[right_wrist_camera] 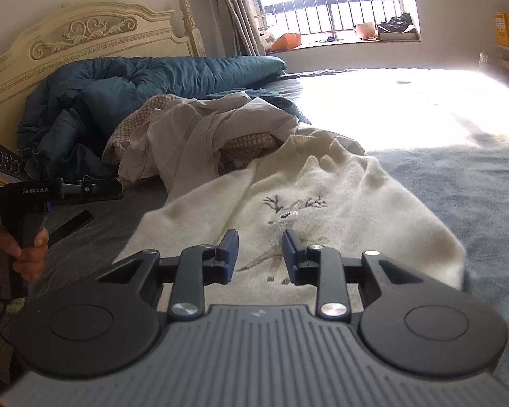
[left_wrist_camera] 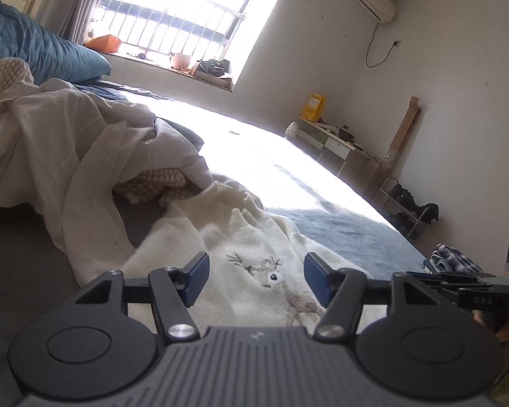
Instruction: Fold clothes
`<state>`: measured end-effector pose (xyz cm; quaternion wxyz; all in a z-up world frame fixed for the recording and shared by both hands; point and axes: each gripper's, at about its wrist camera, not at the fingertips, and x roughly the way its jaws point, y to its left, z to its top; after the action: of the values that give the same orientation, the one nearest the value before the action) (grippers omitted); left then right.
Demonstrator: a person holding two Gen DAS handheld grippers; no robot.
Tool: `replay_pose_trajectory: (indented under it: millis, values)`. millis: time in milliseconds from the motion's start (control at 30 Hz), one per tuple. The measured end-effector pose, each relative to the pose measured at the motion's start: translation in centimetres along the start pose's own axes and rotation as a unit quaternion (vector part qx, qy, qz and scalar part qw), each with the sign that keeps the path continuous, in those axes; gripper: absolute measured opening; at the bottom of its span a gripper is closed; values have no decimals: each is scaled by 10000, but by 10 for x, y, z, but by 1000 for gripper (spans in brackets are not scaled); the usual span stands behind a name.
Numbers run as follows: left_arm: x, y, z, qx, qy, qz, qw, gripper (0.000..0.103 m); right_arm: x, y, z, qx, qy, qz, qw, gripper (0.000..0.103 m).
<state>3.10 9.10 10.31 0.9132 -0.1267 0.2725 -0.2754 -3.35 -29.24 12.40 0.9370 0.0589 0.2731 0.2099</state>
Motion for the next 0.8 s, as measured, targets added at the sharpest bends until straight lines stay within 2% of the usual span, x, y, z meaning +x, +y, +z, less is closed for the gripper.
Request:
replay_pose_trajectory:
  millis: [133,200,267,400,567,700,800]
  values:
    - [69,18,36,161,179,113,9996,63,59,-25,43,-442,-64,-195,9988,35]
    - [105,25,48,229,375,82,9990,67,91,-40,60,-615,19,-231,9978,41]
    - [141,33,56,279,583,50,9979,69,123,-55,73,-702,125,-252,9971,41]
    - [199,40,63,680,807,56,9944,69,183,-88,90,-658,369,-213,9969,46]
    - [248,42,60,1194,1108,-99,9866,69,241,-120,94,-599,686,-245,9955,47]
    - [269,40,61,1580,1132,-239,9806,69,269,-134,92,-636,801,-248,9944,47]
    - [278,38,62,1743,1212,-285,9768,62,280,-135,94,-722,818,-184,9939,47]
